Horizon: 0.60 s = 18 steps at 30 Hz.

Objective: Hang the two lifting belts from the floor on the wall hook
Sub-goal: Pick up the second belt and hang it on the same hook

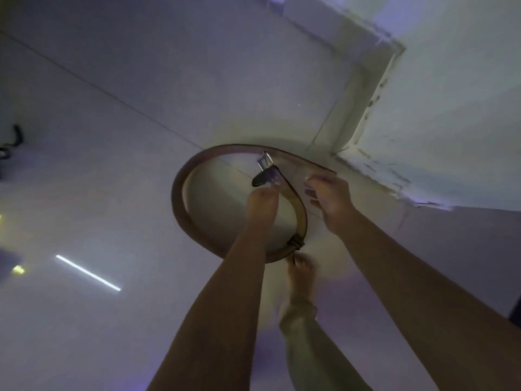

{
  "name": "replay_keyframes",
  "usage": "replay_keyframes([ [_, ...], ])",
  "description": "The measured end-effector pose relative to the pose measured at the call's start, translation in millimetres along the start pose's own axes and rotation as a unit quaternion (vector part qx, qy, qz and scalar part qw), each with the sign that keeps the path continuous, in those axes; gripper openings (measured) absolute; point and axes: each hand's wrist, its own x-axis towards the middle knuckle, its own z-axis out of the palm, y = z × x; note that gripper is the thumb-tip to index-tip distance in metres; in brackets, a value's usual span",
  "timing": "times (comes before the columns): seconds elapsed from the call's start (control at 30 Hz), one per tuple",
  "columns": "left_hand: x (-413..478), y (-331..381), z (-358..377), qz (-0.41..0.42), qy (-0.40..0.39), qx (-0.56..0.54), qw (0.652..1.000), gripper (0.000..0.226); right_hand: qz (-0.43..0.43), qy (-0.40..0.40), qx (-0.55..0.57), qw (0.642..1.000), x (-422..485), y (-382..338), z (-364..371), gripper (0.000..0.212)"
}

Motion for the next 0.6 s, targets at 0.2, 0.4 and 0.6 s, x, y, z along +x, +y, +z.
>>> replay_keyframes([
  [0.2, 100.8, -19.4, 68.5, -0.054, 0.082, -0.066, 0.993, 0.065, 0.003, 0.001, -0.01, 1.0, 99.1, 45.0, -6.6, 0.023],
  [0.4, 115.0, -21.1, 69.9, -0.037, 0.132, -0.028, 0.99, 0.035, 0.011, -0.005, 0.008, 1.0, 107.3, 49.2, -17.7, 0.011],
  [0.6, 20.0, 2.2, 50.3, 0.052, 0.064, -0.009, 0.997, 0.009, 0.027, -0.061, 0.041, 0.997, 24.8, 13.2, -23.1, 0.021],
])
